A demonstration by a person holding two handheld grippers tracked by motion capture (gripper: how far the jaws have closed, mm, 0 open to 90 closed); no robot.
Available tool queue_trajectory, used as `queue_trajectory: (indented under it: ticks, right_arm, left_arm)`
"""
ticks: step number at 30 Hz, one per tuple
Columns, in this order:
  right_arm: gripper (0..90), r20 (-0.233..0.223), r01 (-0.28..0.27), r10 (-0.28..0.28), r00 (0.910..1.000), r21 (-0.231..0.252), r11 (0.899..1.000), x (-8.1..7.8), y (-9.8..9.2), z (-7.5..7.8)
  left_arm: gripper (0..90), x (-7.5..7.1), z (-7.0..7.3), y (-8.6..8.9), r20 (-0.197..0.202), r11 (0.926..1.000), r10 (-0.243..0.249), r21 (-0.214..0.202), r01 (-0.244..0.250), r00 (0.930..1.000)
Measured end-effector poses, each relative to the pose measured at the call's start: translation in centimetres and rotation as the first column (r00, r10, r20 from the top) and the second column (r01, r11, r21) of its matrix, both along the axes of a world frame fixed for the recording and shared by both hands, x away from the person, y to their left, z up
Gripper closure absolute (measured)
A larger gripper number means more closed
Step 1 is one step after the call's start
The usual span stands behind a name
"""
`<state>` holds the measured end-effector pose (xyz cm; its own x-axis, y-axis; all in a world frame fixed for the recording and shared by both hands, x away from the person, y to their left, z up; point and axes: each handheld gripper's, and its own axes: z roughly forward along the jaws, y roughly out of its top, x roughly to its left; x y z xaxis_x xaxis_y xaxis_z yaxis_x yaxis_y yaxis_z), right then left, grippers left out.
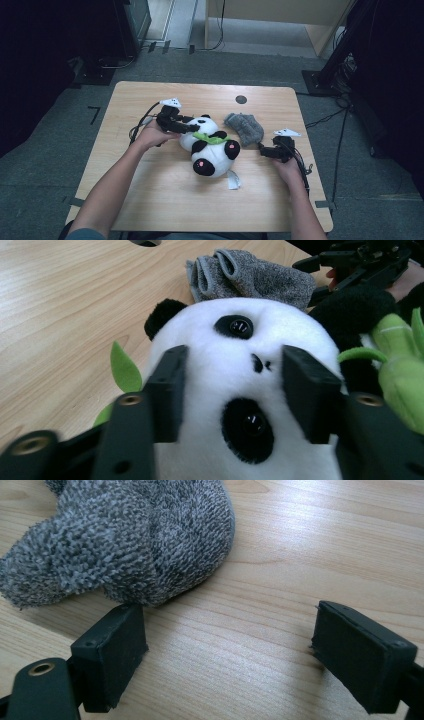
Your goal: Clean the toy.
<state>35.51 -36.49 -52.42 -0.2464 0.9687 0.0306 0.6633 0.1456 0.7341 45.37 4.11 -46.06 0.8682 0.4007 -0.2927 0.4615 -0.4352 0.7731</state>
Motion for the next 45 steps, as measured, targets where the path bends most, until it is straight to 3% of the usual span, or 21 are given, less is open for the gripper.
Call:
queue_trajectory:
  ticks: [1, 3, 6, 8, 11, 12, 13, 14, 15, 16, 17, 19, 24, 25, 28, 32, 37, 38, 39, 41, 45]
  right_arm:
    - [14.1, 0.000, 0.000, 0.000, 1.0000, 0.000, 1.000, 0.0, 0.0, 0.0]
    - [14.1, 0.000, 0.000, 0.000, 1.0000, 0.000, 1.000, 0.0, 0.0, 0.0]
    - [14.2, 0.000, 0.000, 0.000, 1.0000, 0.000, 1.000, 0.0, 0.0, 0.0]
    - [14.2, 0.001, 0.000, 0.000, 1.0000, 0.000, 1.000, 0.0, 0.0, 0.0]
    - [14.3, 0.000, 0.001, -0.001, 1.0000, 0.000, 1.000, 0.0, 0.0, 0.0]
    - [14.4, 0.002, 0.007, -0.007, 1.0000, -0.002, 1.000, 0.0, 0.0, 0.0]
    - [14.4, 0.002, 0.007, -0.007, 1.0000, -0.002, 1.000, 0.0, 0.0, 0.0]
    - [14.9, 0.003, 0.013, -0.013, 0.9999, -0.002, 1.000, 0.0, 0.0, 0.0]
    - [15.3, 0.003, 0.014, -0.014, 0.9999, -0.001, 1.000, 0.0, 0.0, 0.0]
    - [15.3, 0.003, 0.014, -0.014, 0.9999, -0.001, 1.000, 0.0, 0.0, 0.0]
    - [16.0, 0.004, 0.014, -0.014, 0.9999, -0.001, 1.000, 0.1, 0.0, 0.0]
    - [18.5, 0.007, 0.019, -0.019, 0.9998, 0.003, 1.000, 0.0, 0.1, 0.0]
    - [22.0, -0.013, 0.016, -0.016, 0.9998, -0.003, 1.000, 0.0, 0.1, 0.3]
    - [22.5, -0.018, 0.013, -0.013, 0.9997, -0.006, 1.000, -0.1, 0.1, 0.4]
    - [24.2, -0.030, 0.003, -0.003, 0.9995, -0.024, 1.000, -0.3, 0.1, 0.6]
    - [27.1, -0.047, -0.013, 0.012, 0.9988, -0.026, 1.000, -0.6, 0.1, 1.2]
    - [29.5, 0.027, 0.000, -0.001, 0.9996, 0.032, 0.999, -1.2, -0.1, 2.8]
    - [31.6, 0.050, -0.028, 0.025, 0.9984, 0.048, 0.998, -1.3, 0.2, 3.4]
    - [31.6, 0.050, -0.028, 0.025, 0.9984, 0.048, 0.998, -1.3, 0.2, 3.4]
    - [31.7, 0.070, -0.045, 0.042, 0.9967, 0.044, 0.998, -1.2, 0.9, 3.7]
    - [36.2, 0.069, -0.091, 0.087, 0.9939, 0.069, 0.993, 0.0, 2.4, 4.1]
  left_arm:
    - [49.9, -0.2, -0.1, -0.1, 0.022, 1.0000, 0.007, 0.003, -0.007, 0.9997]
    - [64.3, -0.9, -0.1, -0.5, 0.064, 0.9992, 0.029, 0.025, -0.030, 0.9975]
    - [69.7, -1.4, -0.1, -0.5, 0.096, 0.9987, 0.040, 0.029, -0.043, 0.9946]
    - [72.6, -1.7, 0.2, -0.1, 0.087, 0.9972, 0.068, 0.024, -0.071, 0.9939]
    - [74.1, -2.7, 0.7, 0.9, 0.089, 0.9878, 0.151, 0.024, -0.154, 0.9845]
    - [74.1, -3.3, 0.9, 1.9, 0.086, 0.9716, 0.234, 0.017, -0.236, 0.9684]
    - [74.1, -3.3, 0.9, 1.9, 0.086, 0.9716, 0.234, 0.017, -0.236, 0.9684]
    - [74.1, -3.6, 1.0, 2.5, 0.083, 0.9571, 0.287, 0.014, -0.289, 0.9542]
    - [74.0, -4.3, 1.2, 3.6, 0.088, 0.9205, 0.389, 0.000, -0.391, 0.9169]
    - [73.6, -4.3, 1.2, 3.6, 0.088, 0.9205, 0.389, 0.000, -0.391, 0.9169]
    - [73.6, -4.8, 1.3, 4.1, 0.086, 0.8960, 0.443, -0.005, -0.444, 0.8925]
    - [72.5, -5.9, 1.2, 4.6, 0.089, 0.8661, 0.499, -0.015, -0.500, 0.8621]
    - [68.7, -8.7, 0.8, 5.3, 0.068, 0.8258, 0.563, -0.017, -0.564, 0.8233]
    - [68.0, -9.2, 0.7, 5.3, 0.078, 0.8225, 0.568, -0.018, -0.568, 0.8194]
    - [66.2, -10.7, 0.7, 5.3, 0.083, 0.8191, 0.573, -0.018, -0.573, 0.8155]
    - [58.6, -11.0, 0.8, 5.5, 0.083, 0.8180, 0.574, -0.017, -0.575, 0.8145]
    - [49.8, -10.7, 0.6, 5.5, 0.096, 0.8221, 0.569, -0.039, -0.568, 0.8168]
    - [45.5, -10.5, 0.6, 5.6, 0.117, 0.8329, 0.553, -0.050, -0.551, 0.8250]
    - [44.2, -10.5, 0.6, 5.6, 0.117, 0.8329, 0.553, -0.050, -0.551, 0.8250]
    - [42.8, -10.2, 0.6, 5.8, 0.121, 0.8438, 0.536, -0.056, -0.534, 0.8352]
    - [37.2, -9.7, 1.1, 6.2, 0.078, 0.8605, 0.509, -0.067, -0.505, 0.8572]
